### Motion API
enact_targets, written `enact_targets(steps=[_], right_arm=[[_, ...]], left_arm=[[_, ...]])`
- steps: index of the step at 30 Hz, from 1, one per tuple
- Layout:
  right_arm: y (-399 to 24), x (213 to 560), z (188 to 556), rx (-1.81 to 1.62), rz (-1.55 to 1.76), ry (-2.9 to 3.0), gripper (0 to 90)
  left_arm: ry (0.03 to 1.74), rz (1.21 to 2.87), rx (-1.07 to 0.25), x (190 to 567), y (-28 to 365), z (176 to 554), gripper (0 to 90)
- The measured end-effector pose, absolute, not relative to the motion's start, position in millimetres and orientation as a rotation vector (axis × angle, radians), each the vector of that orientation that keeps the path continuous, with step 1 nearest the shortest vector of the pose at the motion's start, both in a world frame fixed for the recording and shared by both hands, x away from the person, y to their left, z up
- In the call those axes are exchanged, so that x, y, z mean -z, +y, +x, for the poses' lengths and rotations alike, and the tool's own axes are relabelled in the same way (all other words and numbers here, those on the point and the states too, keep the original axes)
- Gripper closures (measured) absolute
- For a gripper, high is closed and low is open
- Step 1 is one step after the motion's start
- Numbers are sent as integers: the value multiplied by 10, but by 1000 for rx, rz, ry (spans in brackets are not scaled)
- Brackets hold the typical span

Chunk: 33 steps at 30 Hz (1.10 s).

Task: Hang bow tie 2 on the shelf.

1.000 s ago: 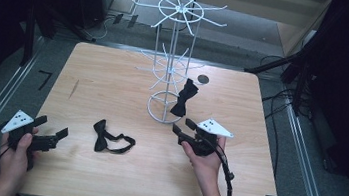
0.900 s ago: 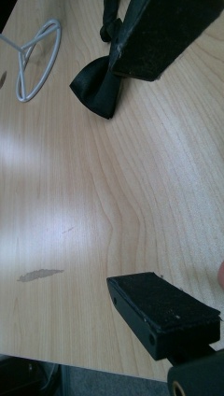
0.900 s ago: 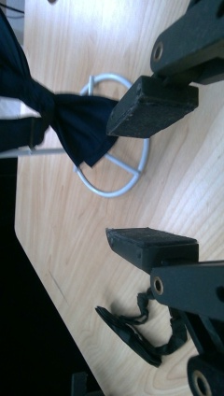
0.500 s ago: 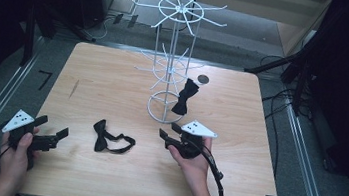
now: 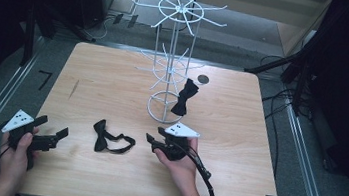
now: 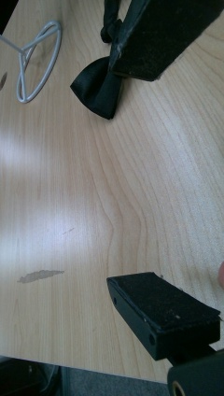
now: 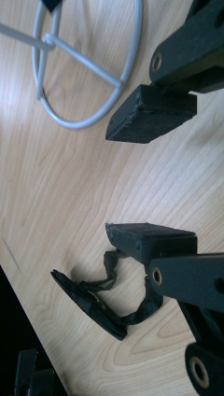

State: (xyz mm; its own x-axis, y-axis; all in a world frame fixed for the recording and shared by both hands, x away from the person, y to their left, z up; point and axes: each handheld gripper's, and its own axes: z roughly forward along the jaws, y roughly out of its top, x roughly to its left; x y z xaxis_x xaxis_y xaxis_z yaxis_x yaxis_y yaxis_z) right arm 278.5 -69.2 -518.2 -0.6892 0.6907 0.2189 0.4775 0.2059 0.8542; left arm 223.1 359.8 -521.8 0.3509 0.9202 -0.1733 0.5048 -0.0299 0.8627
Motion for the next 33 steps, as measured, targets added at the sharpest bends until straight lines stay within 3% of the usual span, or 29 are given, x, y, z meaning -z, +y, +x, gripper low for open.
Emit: enact_targets(steps=[33], right_arm=[[-98,5408,2838,-1414,1146,2403,526]], left_arm=[[1283,1686,-543,5218,3597,2239,16]])
